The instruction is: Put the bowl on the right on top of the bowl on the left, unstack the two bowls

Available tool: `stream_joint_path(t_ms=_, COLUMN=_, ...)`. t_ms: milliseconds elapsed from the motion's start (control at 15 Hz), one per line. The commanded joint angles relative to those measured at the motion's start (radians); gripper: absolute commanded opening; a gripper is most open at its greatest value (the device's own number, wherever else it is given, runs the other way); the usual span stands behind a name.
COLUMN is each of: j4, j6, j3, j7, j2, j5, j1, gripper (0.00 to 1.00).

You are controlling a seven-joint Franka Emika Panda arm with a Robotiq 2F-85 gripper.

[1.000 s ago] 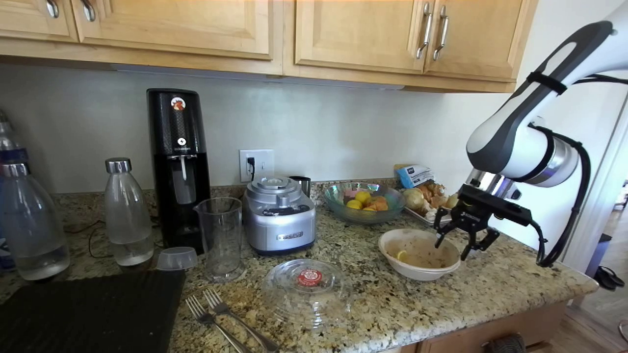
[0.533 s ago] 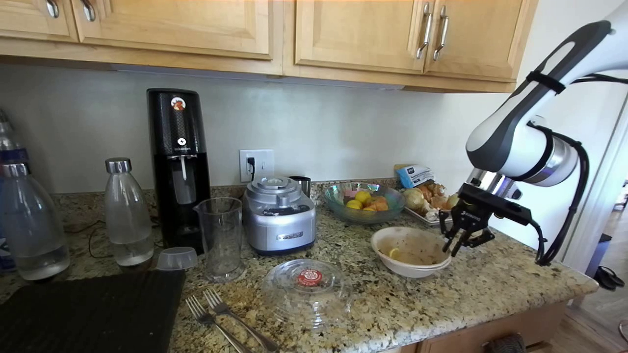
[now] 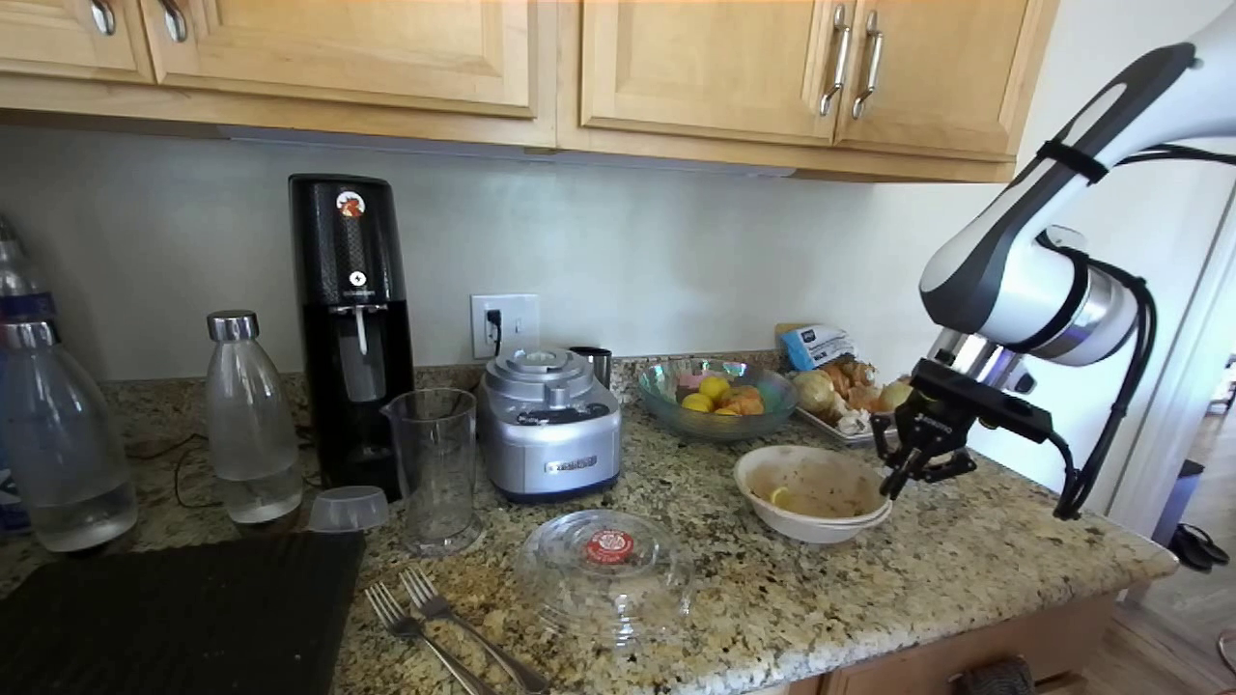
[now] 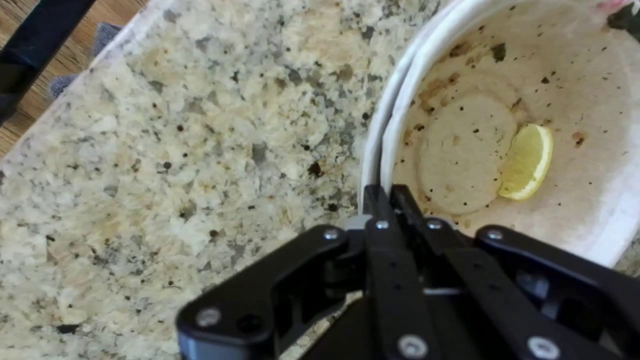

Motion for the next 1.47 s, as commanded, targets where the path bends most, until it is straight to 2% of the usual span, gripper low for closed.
stream_joint_path(t_ms=0, j4=-0.015, j6=-0.021, j3=0.058, j7=-0.17, j2=-0.07, j5=0.156, j1=-0.053, gripper=0.06)
stream_joint_path(t_ms=333, j4=-0.024, j6=-0.059, j3=0.086, j7=-0.429, j2=-0.169, j5=0.409, j1=-0.077, gripper=0.05)
stream_joint_path(t_ms=667, j4=-0.046, j6=-0.083, j3=0.064, j7=-0.587, j2=-0.224, j5=0.524, j1=-0.074, gripper=0.05)
stream_joint_path(t_ms=933, j4=-0.075, j6=-0.073, j3=0.057, j7=-0.668, j2=-0.266, j5=0.561, j1=-0.081, gripper=0.05)
stream_joint_path(t_ms=1400, j4=-0.132, j6=-0.07, j3=0.033, j7=-0.706, j2=-0.347, j5=0.541, j1=-0.095, gripper=0.05)
